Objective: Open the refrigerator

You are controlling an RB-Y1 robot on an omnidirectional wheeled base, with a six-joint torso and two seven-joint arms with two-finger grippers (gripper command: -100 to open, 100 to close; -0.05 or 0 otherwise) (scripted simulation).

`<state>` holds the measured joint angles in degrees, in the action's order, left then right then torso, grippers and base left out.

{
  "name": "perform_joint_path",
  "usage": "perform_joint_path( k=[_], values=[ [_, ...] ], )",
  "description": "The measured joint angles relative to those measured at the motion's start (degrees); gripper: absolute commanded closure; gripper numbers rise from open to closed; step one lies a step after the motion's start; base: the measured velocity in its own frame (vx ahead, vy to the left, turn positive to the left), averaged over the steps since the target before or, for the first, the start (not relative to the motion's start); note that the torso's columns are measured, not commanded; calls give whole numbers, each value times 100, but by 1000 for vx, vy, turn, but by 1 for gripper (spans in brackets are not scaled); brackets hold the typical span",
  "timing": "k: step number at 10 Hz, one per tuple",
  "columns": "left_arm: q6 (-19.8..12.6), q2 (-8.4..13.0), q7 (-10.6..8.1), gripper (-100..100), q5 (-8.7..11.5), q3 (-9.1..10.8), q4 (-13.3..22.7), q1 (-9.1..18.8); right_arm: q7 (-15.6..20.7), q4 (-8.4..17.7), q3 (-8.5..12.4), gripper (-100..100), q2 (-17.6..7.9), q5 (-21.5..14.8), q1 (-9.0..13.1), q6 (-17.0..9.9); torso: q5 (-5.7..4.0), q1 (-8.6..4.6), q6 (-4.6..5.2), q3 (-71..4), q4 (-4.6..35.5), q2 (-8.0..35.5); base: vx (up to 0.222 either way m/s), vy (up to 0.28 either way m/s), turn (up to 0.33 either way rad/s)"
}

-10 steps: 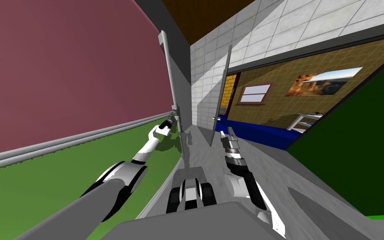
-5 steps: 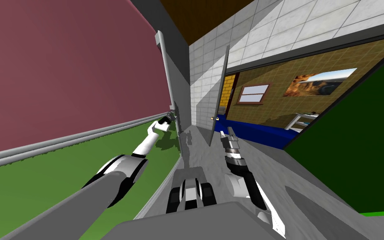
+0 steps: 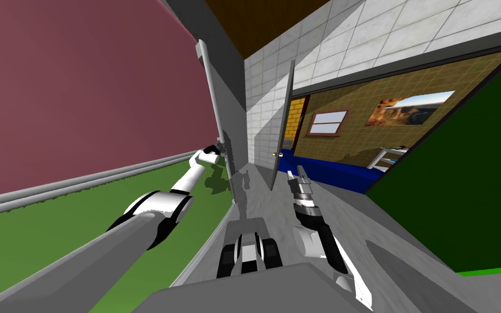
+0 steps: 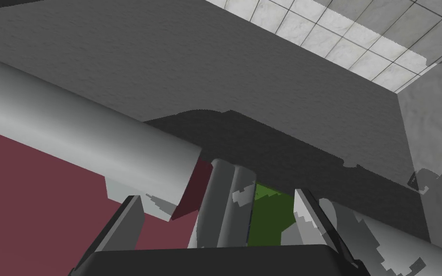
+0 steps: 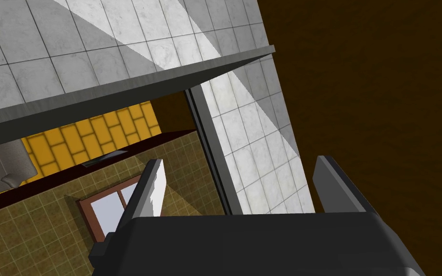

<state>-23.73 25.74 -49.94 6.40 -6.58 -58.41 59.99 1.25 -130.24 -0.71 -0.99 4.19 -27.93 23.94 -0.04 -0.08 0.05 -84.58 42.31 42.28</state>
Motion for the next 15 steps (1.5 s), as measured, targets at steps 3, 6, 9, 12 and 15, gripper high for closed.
perform_joint_path(
  k=[3, 6, 9, 12, 15],
  values=[
    [-261, 212, -114, -100, 123, 98, 343, 353, 0, 0, 0, 0, 0, 0, 0, 0, 3, 8, -1, -4, -3, -7, -11, -67, -21],
    [-399, 370, -178, -100, 215, 180, 625, 610, 0, 0, 1, 0, -1, 0, 0, 0, 5, 10, -5, -1, -4, -2, -6, -40, -12],
    [-387, 391, -176, 100, 220, 191, 641, 627, 0, 0, 1, 0, -1, 0, 0, 0, 5, 8, 6, -6, -15, -8, -29, 13, -10],
    [-447, 230, -146, 100, 361, 48, 467, 671, 0, 1, 1, 0, -2, 0, 4, -1, -6, -20, 28, 7, -18, 12, -244, 72, -117],
    [-463, 9, -109, 100, 470, -117, 440, 764, 0, 0, 1, 0, -1, 0, 3, -1, 2, 0, -3, -8, -7, -12, -229, 41, -126]
  ],
)
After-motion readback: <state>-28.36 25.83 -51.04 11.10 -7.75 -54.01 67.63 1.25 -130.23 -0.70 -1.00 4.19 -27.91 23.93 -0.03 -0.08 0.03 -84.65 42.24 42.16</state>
